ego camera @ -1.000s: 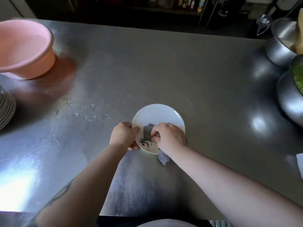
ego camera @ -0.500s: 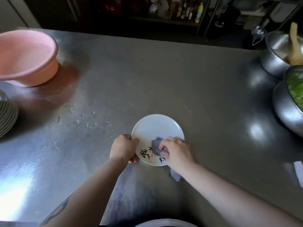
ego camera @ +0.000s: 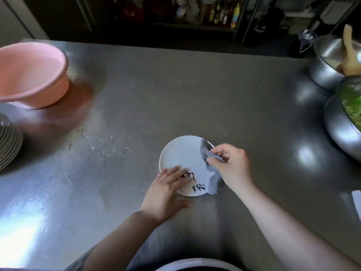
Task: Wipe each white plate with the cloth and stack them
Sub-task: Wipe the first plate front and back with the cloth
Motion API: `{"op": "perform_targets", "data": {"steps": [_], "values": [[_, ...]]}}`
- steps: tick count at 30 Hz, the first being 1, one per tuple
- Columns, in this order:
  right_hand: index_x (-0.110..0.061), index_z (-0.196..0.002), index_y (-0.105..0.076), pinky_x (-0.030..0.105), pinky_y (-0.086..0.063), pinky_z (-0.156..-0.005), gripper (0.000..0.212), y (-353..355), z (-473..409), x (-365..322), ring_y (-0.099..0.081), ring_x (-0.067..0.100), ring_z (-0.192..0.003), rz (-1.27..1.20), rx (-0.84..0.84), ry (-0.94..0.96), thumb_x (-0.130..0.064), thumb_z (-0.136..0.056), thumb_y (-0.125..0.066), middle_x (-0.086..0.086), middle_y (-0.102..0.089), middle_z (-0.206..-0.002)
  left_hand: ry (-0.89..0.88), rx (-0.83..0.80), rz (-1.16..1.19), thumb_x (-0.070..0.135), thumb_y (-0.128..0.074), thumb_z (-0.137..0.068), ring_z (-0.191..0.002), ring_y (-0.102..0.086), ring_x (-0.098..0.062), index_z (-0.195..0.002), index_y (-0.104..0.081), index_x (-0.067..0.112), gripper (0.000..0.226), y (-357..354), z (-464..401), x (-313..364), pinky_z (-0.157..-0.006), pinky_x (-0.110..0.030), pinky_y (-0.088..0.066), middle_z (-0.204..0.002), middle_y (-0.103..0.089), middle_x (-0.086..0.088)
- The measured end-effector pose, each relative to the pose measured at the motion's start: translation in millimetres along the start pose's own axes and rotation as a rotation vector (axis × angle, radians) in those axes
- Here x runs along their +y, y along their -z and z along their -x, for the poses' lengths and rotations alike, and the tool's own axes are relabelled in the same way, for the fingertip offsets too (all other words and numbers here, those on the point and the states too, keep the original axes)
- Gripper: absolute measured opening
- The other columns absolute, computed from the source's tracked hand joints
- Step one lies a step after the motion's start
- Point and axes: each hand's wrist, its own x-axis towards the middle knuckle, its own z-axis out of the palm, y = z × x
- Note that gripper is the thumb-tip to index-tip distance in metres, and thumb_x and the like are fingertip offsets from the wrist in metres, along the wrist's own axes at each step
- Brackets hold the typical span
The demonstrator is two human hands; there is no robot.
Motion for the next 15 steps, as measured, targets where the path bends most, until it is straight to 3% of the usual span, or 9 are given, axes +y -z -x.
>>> {"op": "perform_targets", "data": {"steps": [3,5,8,15], "values": [[-0.033,-0.068,-0.065,0.013,-0.042,-0.055,0.034,7,10,1,-0.059,-0.002,-0.058,-0.075,0.024,0.011,-0.001,-0.068,-0.077,-0.017,-0.067,-0.064,-0.063,0.084,-0.045,0.036,-0.09,-0.061,-0.115,-0.065,-0.023,-0.106,-0.077,0.021,0.049,-5,-4,-4,-0.094,-0.042,-0.053,-0.125,-0.068,0.002],[-0.033,-0.069,-0.065,0.013,-0.042,-0.056,0.037,10,18,4,-0.06,-0.003,-0.059,-0.119,0.045,0.014,0.001,-0.069,-0.077,-0.019,-0.068,-0.066,-0.162,0.163,-0.131,0.038,-0.075,-0.079,-0.111,-0.067,-0.022,-0.104,-0.077,0.021,0.03,-6,-3,-6,-0.089,-0.038,-0.055,-0.122,-0.069,0.002],[-0.034,-0.072,-0.065,0.013,-0.045,-0.058,0.037,16,26,4,-0.061,-0.003,-0.061,-0.147,0.103,0.042,0.0,-0.07,-0.079,-0.018,-0.069,-0.07,-0.258,0.238,-0.224,0.039,-0.051,-0.092,-0.11,-0.068,-0.02,-0.106,-0.076,0.022,0.034,-2,-2,-5,-0.088,-0.035,-0.056,-0.121,-0.07,0.002],[-0.027,-0.079,-0.07,0.021,-0.052,-0.068,0.026,40,13,-28,-0.066,0.007,-0.069,-0.314,0.235,0.14,-0.004,-0.072,-0.08,-0.008,-0.073,-0.076,-0.187,0.471,-0.144,0.036,-0.048,-0.097,-0.086,-0.072,-0.013,-0.096,-0.076,0.02,0.033,34,-28,5,-0.068,-0.028,-0.05,-0.097,-0.075,0.009]]}}
